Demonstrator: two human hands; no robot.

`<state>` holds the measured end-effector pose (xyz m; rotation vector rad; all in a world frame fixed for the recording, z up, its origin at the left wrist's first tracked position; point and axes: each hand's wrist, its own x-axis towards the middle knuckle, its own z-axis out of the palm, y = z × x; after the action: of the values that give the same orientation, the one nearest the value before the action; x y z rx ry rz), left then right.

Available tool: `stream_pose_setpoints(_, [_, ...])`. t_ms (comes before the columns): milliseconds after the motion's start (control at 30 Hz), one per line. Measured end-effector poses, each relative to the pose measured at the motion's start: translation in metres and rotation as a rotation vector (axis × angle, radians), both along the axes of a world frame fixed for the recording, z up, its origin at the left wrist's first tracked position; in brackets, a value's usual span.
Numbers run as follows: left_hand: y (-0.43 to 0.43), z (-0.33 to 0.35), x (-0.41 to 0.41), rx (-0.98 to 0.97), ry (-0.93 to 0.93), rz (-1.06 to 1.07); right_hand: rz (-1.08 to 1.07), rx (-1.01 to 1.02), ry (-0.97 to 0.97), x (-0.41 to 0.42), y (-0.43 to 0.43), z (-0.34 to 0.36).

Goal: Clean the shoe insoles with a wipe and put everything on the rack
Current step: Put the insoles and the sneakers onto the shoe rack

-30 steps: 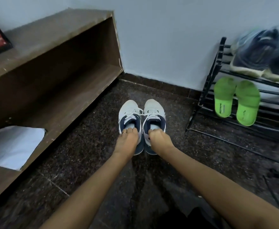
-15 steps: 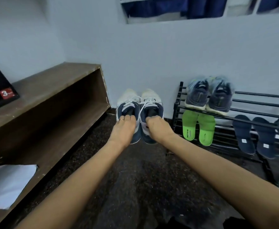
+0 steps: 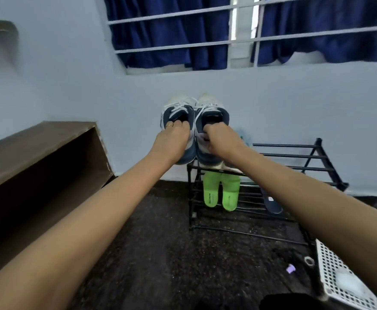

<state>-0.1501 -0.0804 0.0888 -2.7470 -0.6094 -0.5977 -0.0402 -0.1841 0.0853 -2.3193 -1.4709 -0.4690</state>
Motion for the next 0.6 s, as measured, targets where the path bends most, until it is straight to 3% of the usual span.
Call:
stream_pose_setpoints(300, [-0.081,0.019,0.104,-0.023,-0.009,-0.177,-0.236,0.051,0.070,0.085,-0.095,0.019])
stream_pose_setpoints(600, [-0.135,-0.018,0.197,-0.027,-0.001,-0.325,-0.379,0.026,0.127,0.158,-0.164,-0.011])
